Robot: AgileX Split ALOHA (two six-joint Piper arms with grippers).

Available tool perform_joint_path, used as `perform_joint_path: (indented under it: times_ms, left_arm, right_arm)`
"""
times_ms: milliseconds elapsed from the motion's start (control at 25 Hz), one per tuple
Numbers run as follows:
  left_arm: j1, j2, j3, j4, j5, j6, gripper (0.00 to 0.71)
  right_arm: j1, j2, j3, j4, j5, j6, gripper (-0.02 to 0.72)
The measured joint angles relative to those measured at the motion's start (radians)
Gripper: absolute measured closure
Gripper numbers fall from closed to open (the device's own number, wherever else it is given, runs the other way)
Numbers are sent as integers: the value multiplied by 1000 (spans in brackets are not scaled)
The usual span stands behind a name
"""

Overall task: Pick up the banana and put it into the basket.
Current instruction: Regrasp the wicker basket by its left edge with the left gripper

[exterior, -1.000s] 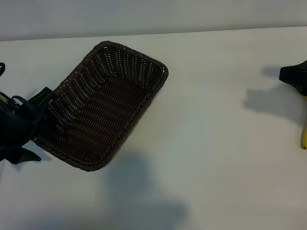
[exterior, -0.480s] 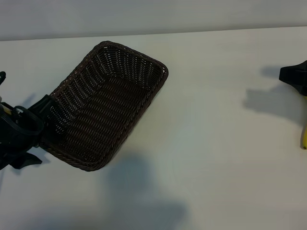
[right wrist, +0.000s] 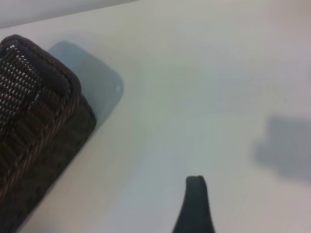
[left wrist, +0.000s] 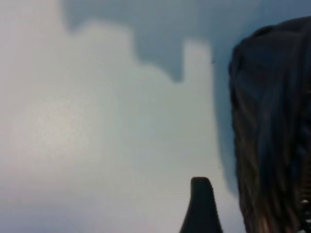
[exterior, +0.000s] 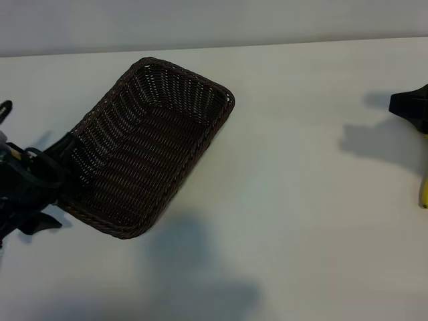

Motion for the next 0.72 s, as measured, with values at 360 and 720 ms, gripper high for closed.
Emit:
perform_joint_path:
  times_ms: [360, 720]
  left_arm:
    - [0, 136, 0, -1, -90, 0, 138]
    - [0, 196, 0, -2, -166, 0, 247]
  right_arm:
    - [0, 0, 0, 0, 0, 0, 119]
    - [0, 0, 0, 0, 0, 0, 119]
